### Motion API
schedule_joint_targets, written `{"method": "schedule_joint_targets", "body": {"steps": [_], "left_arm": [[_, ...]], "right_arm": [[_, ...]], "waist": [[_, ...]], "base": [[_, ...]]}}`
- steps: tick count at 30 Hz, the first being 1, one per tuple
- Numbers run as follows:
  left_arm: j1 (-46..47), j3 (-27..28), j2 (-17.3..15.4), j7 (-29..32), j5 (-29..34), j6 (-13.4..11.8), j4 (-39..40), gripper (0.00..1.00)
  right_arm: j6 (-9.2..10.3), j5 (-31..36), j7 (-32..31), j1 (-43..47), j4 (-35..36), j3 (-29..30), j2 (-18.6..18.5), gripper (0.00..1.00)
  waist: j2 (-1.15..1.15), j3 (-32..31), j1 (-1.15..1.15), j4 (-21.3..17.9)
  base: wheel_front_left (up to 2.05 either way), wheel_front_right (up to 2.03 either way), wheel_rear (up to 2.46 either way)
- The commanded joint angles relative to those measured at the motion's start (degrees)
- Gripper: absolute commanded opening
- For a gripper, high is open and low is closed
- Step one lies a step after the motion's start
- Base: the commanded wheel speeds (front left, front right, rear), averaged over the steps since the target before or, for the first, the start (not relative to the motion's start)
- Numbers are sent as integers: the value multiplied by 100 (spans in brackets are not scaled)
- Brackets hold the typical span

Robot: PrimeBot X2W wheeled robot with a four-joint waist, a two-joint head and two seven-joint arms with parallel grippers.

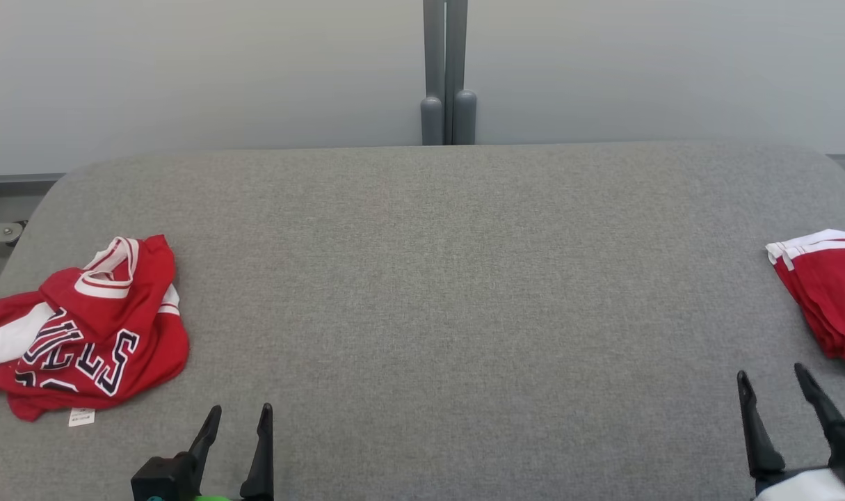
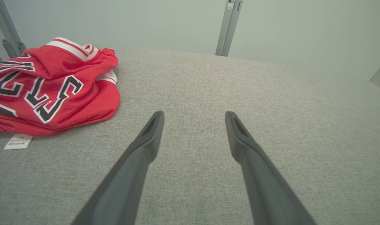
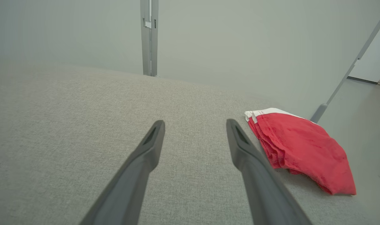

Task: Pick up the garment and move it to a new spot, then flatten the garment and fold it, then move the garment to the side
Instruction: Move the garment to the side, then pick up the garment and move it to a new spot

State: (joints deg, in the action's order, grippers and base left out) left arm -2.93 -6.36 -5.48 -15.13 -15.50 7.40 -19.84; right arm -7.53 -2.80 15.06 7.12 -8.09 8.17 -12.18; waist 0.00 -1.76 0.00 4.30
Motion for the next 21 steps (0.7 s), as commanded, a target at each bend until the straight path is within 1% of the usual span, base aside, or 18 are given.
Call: {"method": "schedule_joint_targets", "body": {"steps": [1,2,4,8,11,14,21], "left_arm": [[19,-14,2,0,42,18,18,100],[24,-13,3,0,46,18,16,100],[25,-11,12,0,56,18,-18,100],[24,46,45,-1,65,18,-120,100],[-39,132,78,0,77,18,-258,100],[-102,159,99,0,97,18,-359,100],[-95,199,119,0,104,18,-364,100]], "right_arm": [[9,-120,15,214,117,-94,25,100],[9,-86,15,395,122,-137,33,100],[8,-98,15,571,136,-112,195,100],[8,-26,16,780,82,207,490,100],[8,53,16,827,4,350,660,100],[8,111,16,714,-49,350,729,100],[8,138,16,634,-5,386,728,100]], "waist": [[0,-94,0,104],[0,-112,0,115],[0,-147,0,117],[0,-225,0,104],[0,-270,0,21],[0,-294,0,-84],[0,-309,0,-126]], "base": [[0,0,0],[0,0,0],[0,0,0],[0,0,0],[0,0,0],[0,0,0],[0,0,0]]}}
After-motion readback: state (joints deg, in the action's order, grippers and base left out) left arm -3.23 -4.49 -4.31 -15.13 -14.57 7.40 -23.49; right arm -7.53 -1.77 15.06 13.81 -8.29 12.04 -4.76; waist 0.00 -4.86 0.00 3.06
